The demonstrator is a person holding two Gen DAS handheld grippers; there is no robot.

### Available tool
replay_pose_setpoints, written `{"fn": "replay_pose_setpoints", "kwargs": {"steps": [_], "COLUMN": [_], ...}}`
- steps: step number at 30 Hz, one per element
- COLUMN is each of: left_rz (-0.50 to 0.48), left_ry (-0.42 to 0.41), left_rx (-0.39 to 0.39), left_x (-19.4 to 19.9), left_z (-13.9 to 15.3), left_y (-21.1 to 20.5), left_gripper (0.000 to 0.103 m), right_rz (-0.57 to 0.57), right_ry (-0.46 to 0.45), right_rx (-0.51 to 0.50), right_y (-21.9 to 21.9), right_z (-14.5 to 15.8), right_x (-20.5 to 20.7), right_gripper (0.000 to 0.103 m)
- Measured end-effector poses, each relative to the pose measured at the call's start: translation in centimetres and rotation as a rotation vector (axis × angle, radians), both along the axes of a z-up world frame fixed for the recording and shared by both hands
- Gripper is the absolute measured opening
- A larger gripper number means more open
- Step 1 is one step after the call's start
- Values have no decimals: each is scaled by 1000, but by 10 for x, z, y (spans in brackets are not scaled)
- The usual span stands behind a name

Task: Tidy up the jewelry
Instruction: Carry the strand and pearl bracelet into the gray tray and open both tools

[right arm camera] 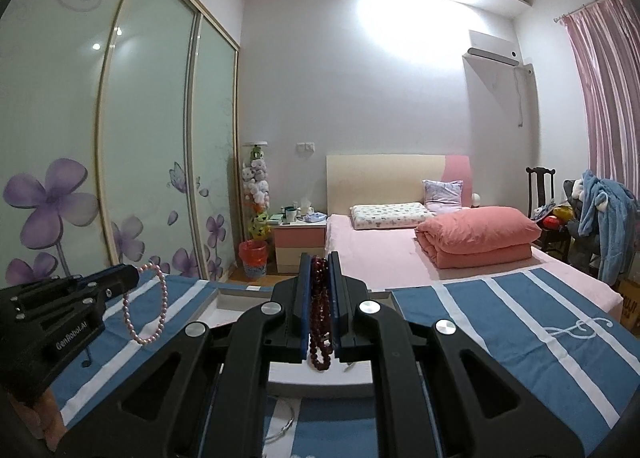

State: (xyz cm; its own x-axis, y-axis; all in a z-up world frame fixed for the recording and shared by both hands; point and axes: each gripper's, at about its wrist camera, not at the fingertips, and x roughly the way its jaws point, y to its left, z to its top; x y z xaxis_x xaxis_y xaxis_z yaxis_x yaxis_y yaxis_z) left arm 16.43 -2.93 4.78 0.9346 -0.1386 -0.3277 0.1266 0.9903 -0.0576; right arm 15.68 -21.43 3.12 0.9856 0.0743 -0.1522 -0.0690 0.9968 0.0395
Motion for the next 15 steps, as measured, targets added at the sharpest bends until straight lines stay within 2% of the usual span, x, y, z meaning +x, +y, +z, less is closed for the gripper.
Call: {"fn": "replay_pose_setpoints", "kwargs": {"steps": [15], "left_rz": [-7], "left_ry": [120], "left_rx": [-18], "left_x": [96], "left_z": [-35], "left_y": [-4], "left_gripper": [6], "right_rz": [16], "right_ry": [173], "right_rx": [44], "right_y": [-6], "right_z": [-28], "right_x": [85], "right_gripper": [9]}}
